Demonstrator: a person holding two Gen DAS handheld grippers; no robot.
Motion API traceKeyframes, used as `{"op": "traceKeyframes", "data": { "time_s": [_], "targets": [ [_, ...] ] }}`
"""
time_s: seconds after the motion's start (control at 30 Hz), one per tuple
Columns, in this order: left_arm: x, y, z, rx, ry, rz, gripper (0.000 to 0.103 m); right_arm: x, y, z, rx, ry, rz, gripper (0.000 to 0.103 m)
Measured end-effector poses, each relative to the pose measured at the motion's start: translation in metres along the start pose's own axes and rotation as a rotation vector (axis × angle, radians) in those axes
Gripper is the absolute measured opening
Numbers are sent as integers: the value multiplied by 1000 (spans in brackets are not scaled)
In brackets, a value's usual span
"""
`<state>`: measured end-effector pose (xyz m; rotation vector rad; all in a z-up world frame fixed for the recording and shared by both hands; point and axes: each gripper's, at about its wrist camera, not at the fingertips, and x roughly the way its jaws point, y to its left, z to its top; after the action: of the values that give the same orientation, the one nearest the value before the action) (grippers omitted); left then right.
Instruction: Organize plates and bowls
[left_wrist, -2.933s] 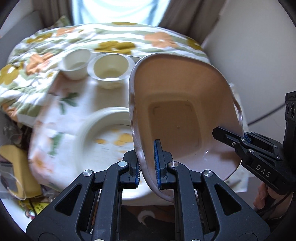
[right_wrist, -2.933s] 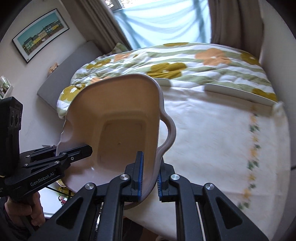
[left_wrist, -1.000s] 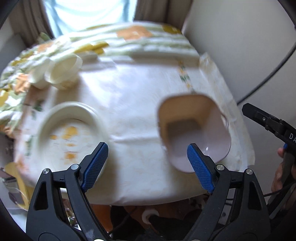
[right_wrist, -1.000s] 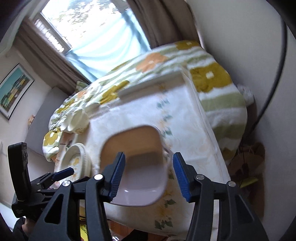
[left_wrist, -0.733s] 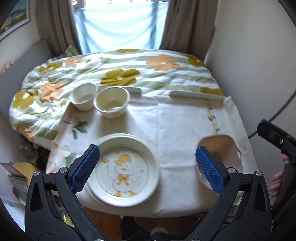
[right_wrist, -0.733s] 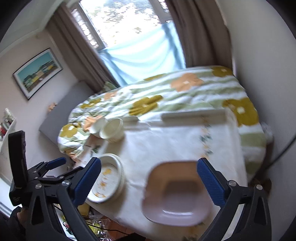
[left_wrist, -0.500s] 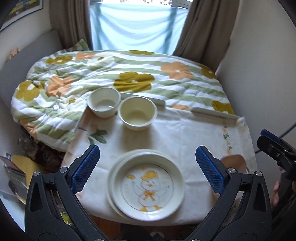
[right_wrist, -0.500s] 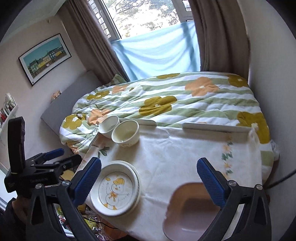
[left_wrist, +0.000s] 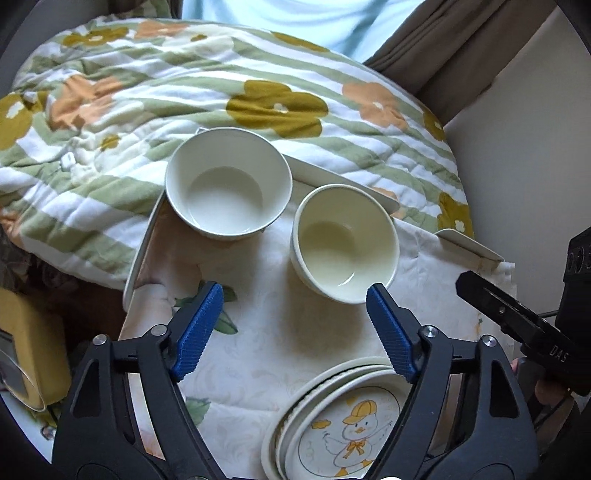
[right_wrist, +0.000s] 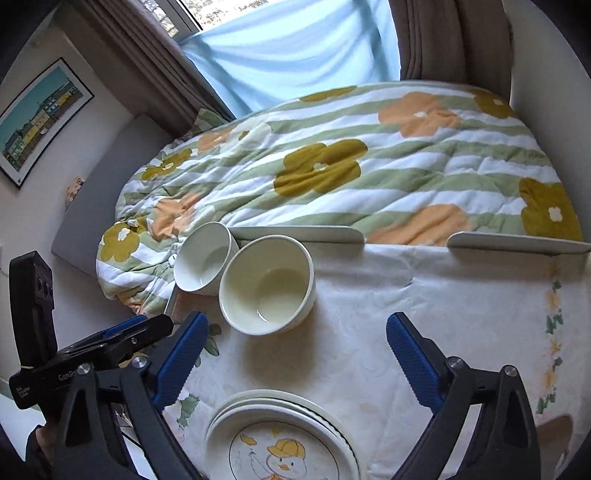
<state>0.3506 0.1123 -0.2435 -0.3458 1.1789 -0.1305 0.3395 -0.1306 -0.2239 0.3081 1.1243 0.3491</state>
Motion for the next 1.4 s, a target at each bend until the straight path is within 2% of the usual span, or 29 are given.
{"op": "traceKeyframes", "data": {
  "time_s": [0.03, 0.1, 0.27, 0.4, 0.43, 0.47, 0.53, 0.6, 0.87, 1.07, 1.4],
  "targets": [
    [11, 3, 4, 7, 25, -10, 69, 12, -1, 1, 20, 18, -3, 84],
    [29, 4, 11, 29, 61, -22, 62, 34, -3, 2, 59, 57, -20, 70],
    [67, 5, 26, 64, 126, -51, 45, 72, -8, 4, 135, 114, -47, 54],
    [81, 4, 34, 85, 141, -67, 32, 85, -8, 6, 154, 137, -57, 41],
    [84, 2, 35, 94, 145, -67, 27, 88, -7, 7, 155, 140, -59, 34],
    [85, 1, 35, 99, 147, -66, 21, 90, -7, 8, 157, 141, -60, 33],
    [88, -2, 36, 109, 149, -79, 16, 91, -7, 8, 161, 137, -64, 29],
    [87, -4, 37, 121, 141, -62, 16, 92, -7, 8, 162, 140, -70, 18],
    [85, -7, 36, 146, 128, -32, 15, 93, -6, 9, 168, 132, -78, 16],
    [73, -19, 32, 182, 87, -19, 16, 83, -6, 7, 148, 102, -70, 16],
    [11, -62, 14, 228, -33, -26, 15, 20, -4, 1, 97, -16, -44, 16]
  ]
}}
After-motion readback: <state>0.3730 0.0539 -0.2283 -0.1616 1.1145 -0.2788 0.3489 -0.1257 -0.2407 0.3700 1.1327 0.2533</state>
